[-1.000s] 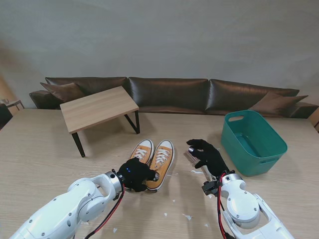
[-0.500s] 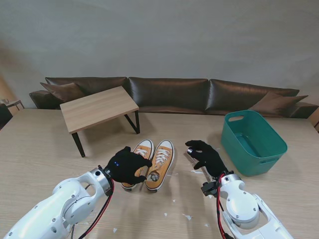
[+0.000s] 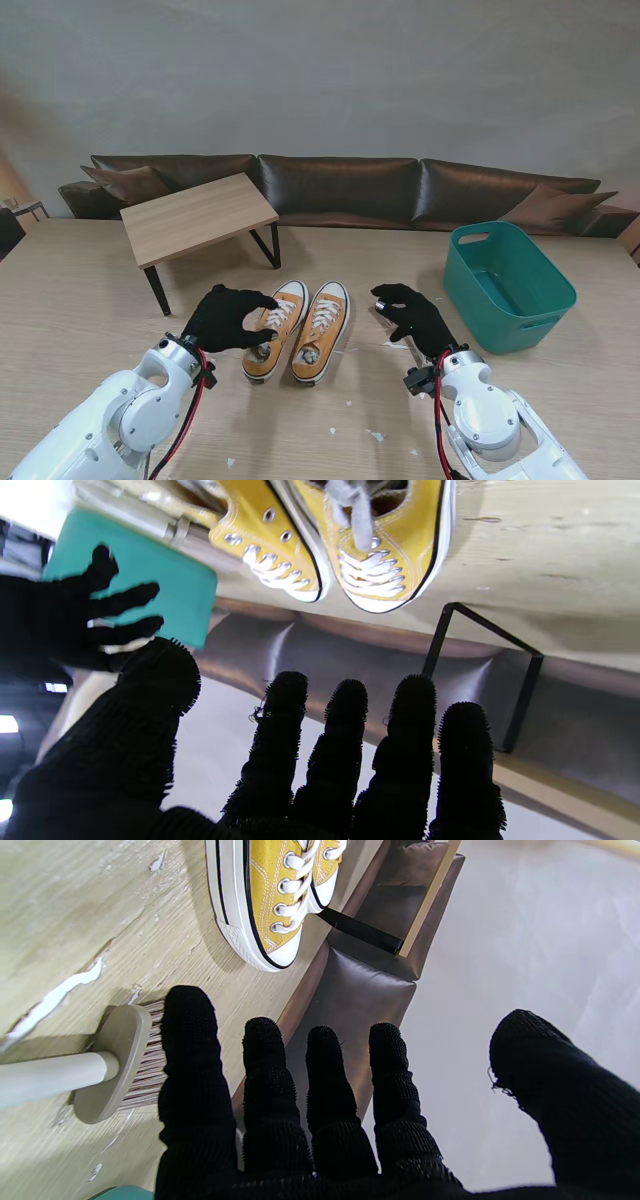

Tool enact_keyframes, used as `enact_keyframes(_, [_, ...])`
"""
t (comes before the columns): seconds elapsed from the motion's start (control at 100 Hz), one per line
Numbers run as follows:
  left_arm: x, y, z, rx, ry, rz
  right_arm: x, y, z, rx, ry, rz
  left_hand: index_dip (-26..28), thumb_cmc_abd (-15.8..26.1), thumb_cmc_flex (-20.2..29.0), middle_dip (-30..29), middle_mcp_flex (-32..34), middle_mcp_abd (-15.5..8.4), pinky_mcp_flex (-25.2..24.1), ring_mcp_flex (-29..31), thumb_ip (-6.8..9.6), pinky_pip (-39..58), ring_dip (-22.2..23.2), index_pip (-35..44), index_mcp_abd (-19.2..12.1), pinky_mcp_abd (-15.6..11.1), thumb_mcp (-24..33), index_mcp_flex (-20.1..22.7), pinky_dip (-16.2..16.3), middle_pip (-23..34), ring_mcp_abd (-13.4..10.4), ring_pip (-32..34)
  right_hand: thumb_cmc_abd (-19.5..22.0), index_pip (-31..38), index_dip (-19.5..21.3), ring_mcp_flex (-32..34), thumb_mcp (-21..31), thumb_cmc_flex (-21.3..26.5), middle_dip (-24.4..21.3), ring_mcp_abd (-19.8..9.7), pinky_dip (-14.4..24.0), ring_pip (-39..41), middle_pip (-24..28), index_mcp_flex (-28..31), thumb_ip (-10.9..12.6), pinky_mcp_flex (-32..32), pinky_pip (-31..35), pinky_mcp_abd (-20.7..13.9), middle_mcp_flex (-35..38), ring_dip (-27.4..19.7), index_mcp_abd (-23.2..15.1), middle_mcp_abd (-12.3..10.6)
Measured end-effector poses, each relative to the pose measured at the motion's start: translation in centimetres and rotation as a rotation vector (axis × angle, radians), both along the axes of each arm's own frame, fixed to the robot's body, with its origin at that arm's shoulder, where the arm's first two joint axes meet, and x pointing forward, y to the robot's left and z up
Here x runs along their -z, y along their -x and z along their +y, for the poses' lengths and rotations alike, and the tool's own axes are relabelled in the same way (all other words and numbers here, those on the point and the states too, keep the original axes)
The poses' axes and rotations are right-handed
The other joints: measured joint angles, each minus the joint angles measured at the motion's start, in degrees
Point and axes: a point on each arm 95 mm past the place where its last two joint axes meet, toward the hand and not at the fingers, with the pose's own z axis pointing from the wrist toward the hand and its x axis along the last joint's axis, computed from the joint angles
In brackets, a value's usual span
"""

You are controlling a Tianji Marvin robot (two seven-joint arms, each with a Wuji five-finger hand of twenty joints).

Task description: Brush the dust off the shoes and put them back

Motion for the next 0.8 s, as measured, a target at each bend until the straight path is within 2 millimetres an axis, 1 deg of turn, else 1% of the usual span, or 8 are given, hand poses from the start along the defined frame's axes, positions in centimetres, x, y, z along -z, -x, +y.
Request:
enact_keyframes(0.17, [0.3, 0.3, 0.8, -0.039, 0.106, 0.044, -0.1, 0.5, 0.1, 0.030, 0.027, 0.035, -0.4, 1.3, 0.8, -2.7, -3.2, 0.8, -1.9, -2.5, 0.32, -7.2, -3.2, -1.5, 0.9, 0.4, -3.0, -1.6, -2.3, -2.1, 0.6, -3.6, -0.1, 0.0, 0.0, 0.0, 0.0, 0.0, 0.0, 0.0, 0.0, 0.0, 0.0, 2.0, 0.0, 0.0, 0.0, 0.0, 0.9, 0.0, 0.1, 0.0])
enact_keyframes(0.22, [0.5, 0.5, 1.1, -0.041, 0.119, 0.074, -0.2, 0.6, 0.1, 0.039, 0.077, 0.029, -0.6, 1.3, 0.8, -2.8, -3.1, 1.1, -1.9, -4.0, 0.32, -7.9, -3.3, -1.6, 0.9, 0.6, -3.4, -1.6, -2.8, -1.3, 1.1, -3.6, -0.2, 0.0, 0.0, 0.0, 0.0, 0.0, 0.0, 0.0, 0.0, 0.0, 0.0, 2.4, 0.0, 0.0, 0.0, 0.0, 1.5, 0.0, 0.1, 0.0])
enact_keyframes(0.24, [0.6, 0.6, 1.1, -0.043, 0.125, 0.079, -0.2, 0.6, 0.1, 0.044, 0.100, 0.022, -0.6, 1.3, 0.8, -2.8, -3.1, 1.1, -2.1, -3.9, 1.13, -8.4, -3.7, -1.6, 0.9, 0.6, -3.4, -1.6, -2.9, -1.3, 1.2, -3.6, -0.4, 0.0, 0.0, 0.0, 0.0, 0.0, 0.0, 0.0, 0.1, 0.1, 0.0, 2.4, 0.0, 0.0, 0.0, 0.0, 1.6, 0.0, 0.1, 0.0])
enact_keyframes(0.38, [0.9, 1.0, 1.6, -0.061, 0.139, 0.084, -0.5, 0.7, 0.0, 0.073, 0.265, -0.022, -0.8, 2.2, 1.6, -3.4, -3.9, 1.1, -2.6, -5.0, 1.27, -11.5, -4.6, -1.9, 1.1, 0.6, -4.3, -1.8, -3.6, -2.2, 1.4, -4.2, -3.2, 0.2, 0.0, 2.9, -0.1, 0.0, 0.6, 0.0, 0.2, 1.6, 1.8, 4.4, 0.0, 0.0, 0.4, 0.0, 3.5, 0.6, 0.2, 0.0])
enact_keyframes(0.49, [0.9, 1.2, 2.1, -0.082, 0.198, 0.104, -0.8, 0.6, -0.3, 0.116, 0.357, -0.034, -0.8, 1.8, 2.5, -3.5, -5.4, 1.5, -2.8, -7.3, 1.34, -12.9, -4.7, -2.1, 2.1, 0.6, -4.9, -2.3, -3.7, -2.0, 1.8, -4.6, -5.2, 0.6, 0.6, 4.4, -0.3, 0.0, 1.9, 0.0, 0.4, 4.2, 3.4, 6.6, 0.0, 0.0, 5.9, 0.0, 4.3, 2.1, 0.3, 0.0])
enact_keyframes(0.63, [1.0, 1.3, 2.4, -0.100, 0.253, 0.120, -1.0, 0.5, -0.8, 0.135, 0.492, -0.053, -1.0, 1.8, 3.0, -3.6, -5.5, 1.8, -2.8, -6.3, 1.34, -13.7, -4.7, -2.3, 2.1, 0.8, -4.9, -2.3, -3.7, -2.0, 2.2, -4.6, -7.5, 0.7, 2.2, 6.1, -0.3, 0.1, 3.7, 0.0, 0.4, 7.2, 5.7, 6.6, 0.0, 0.0, 12.7, 0.0, 5.0, 3.5, 0.3, 0.0])
enact_keyframes(0.72, [1.0, 1.4, 2.6, -0.107, 0.252, 0.122, -0.9, 0.2, -1.1, 0.149, 0.521, -0.033, -1.2, 1.8, 3.0, -3.6, -5.5, 1.8, -3.1, -8.3, 1.34, -15.0, -4.7, -2.5, 2.2, 1.3, -4.9, -3.1, -3.7, -2.0, 2.3, -4.9, -10.2, 1.3, 2.9, 6.7, -0.2, 0.7, 4.4, -0.1, 0.4, 8.9, 5.8, 7.4, 0.0, 0.0, 15.7, 0.0, 5.0, 4.2, 0.3, 0.0])
enact_keyframes(0.8, [1.0, 1.5, 2.9, -0.114, 0.253, 0.121, -0.8, 0.2, -1.4, 0.168, 0.553, -0.015, -1.2, 1.8, 3.0, -3.6, -5.5, 1.8, -3.1, -7.6, 1.34, -15.8, -4.7, -2.6, 2.3, 1.3, -5.5, -3.0, -3.7, -2.0, 2.9, -4.9, -10.4, 1.6, 3.5, 6.7, -0.3, 0.7, 5.1, 0.0, 0.4, 10.4, 6.3, 8.3, 0.0, 0.0, 17.9, 0.0, 5.0, 4.5, 0.3, 0.0])
